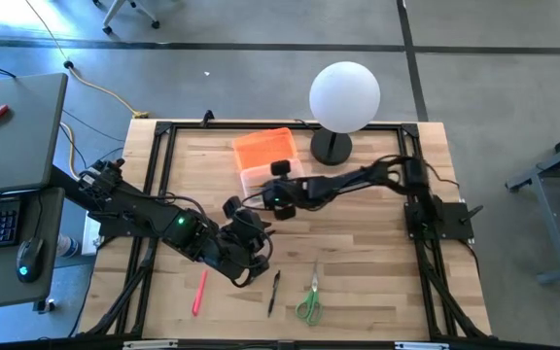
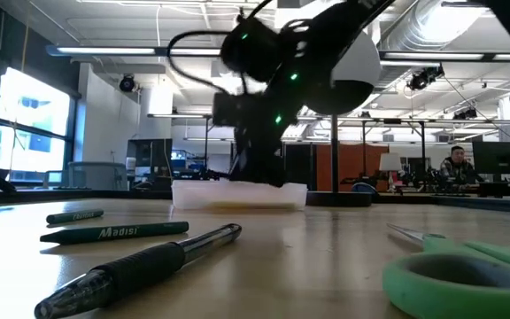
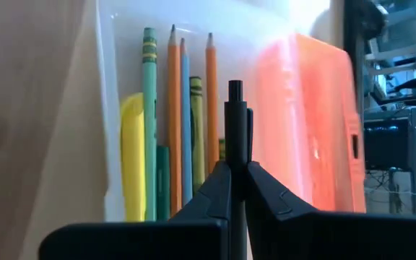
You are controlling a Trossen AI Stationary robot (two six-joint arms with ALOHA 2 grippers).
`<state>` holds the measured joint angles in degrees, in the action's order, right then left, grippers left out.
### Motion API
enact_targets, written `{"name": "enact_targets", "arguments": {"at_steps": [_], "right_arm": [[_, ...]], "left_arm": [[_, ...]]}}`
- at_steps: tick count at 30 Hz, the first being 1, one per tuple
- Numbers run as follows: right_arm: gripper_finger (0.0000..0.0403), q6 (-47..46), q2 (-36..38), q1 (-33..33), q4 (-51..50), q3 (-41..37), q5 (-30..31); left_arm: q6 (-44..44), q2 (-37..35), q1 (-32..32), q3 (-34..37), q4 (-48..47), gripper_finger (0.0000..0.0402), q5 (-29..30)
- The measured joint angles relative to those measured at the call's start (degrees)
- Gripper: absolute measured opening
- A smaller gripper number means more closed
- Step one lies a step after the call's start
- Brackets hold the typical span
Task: Pick & place school supplies into a supply box
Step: Put the black pen into the transparent supply box, then put the pink pen into the transparent supply box
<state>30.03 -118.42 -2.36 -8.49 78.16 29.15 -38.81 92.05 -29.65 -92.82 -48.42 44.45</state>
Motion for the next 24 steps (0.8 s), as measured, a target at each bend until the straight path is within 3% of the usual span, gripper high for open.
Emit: {"name": "enact_targets", "arguments": {"at_steps": [6,15,21,24], "right_arm": [[0.0018,2.0,-5.5,-0.7,-5.1,6.3,-0.3],[0.0077,2.6,-5.9,-0.8,-5.0,6.7,1.8],[0.0093,9.0,-4.3,1.3,-5.9,6.7,15.5],[0.0091,9.6,-1.0,2.7,-7.7,6.7,18.4]], "left_arm": [[-0.3,0.0,0.0,0.0,-0.7,0.0117,0.0],[-0.5,0.0,0.0,0.0,-1.0,0.0117,0.0],[-0.7,0.0,0.0,0.0,-2.0,0.0117,-0.5],[-2.3,-0.6,0.0,0.0,-4.8,0.0117,-0.5]]}}
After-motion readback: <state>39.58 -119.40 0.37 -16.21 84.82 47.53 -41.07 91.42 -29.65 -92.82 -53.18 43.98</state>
